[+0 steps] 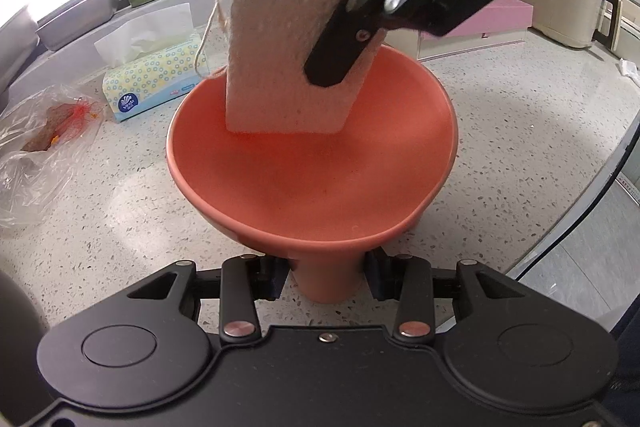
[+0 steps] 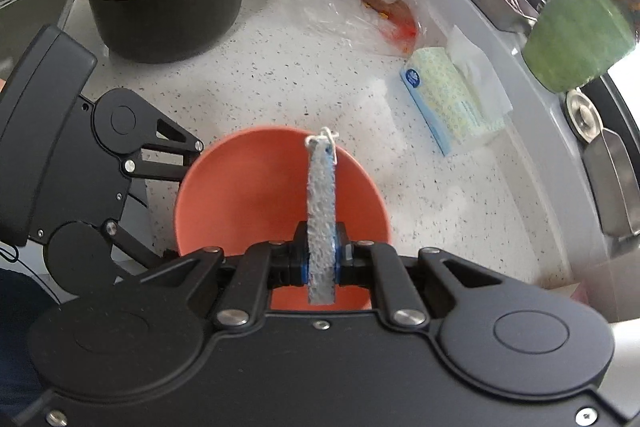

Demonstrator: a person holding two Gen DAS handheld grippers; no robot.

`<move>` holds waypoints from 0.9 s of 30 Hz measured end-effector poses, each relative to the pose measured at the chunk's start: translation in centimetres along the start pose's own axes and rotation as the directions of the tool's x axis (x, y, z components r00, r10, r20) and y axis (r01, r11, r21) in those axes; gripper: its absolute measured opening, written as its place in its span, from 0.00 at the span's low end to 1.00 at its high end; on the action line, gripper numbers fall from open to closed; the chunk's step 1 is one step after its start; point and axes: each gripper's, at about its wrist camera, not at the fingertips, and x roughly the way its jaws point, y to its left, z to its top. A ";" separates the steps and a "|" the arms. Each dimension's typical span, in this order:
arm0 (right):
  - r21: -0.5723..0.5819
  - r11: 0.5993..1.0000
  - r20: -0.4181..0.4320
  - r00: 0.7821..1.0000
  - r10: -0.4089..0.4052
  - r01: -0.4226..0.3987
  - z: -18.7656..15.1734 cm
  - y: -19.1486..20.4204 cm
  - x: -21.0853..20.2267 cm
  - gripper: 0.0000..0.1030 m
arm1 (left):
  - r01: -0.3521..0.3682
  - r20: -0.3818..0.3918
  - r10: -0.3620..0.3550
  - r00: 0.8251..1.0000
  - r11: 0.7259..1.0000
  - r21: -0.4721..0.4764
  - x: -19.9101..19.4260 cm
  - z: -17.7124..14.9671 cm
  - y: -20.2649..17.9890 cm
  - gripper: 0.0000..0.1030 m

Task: Clean bowl
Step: 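Scrub the sponge around the bowl's inner wall with the right gripper while the left gripper holds the bowl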

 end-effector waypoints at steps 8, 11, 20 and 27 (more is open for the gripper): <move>-0.061 0.998 -0.005 1.000 -0.025 0.025 0.8 1.5 0.2 0.24 | -0.001 0.000 0.001 1.000 1.000 -0.001 0.1 0.0 0.1 0.38; -0.078 0.997 0.021 1.000 -0.013 0.015 0.6 2.0 -0.4 0.18 | -0.002 0.001 0.002 1.000 1.000 -0.003 0.1 0.0 0.0 0.38; -0.407 0.903 0.082 0.990 -0.115 0.139 -1.9 6.7 -1.5 0.11 | -0.001 0.001 0.001 1.000 1.000 -0.005 0.2 0.1 -0.1 0.38; -0.478 0.874 0.067 0.996 -0.062 0.086 -2.2 7.7 -1.1 0.11 | -0.001 0.000 0.001 1.000 1.000 -0.007 0.2 0.1 -0.2 0.38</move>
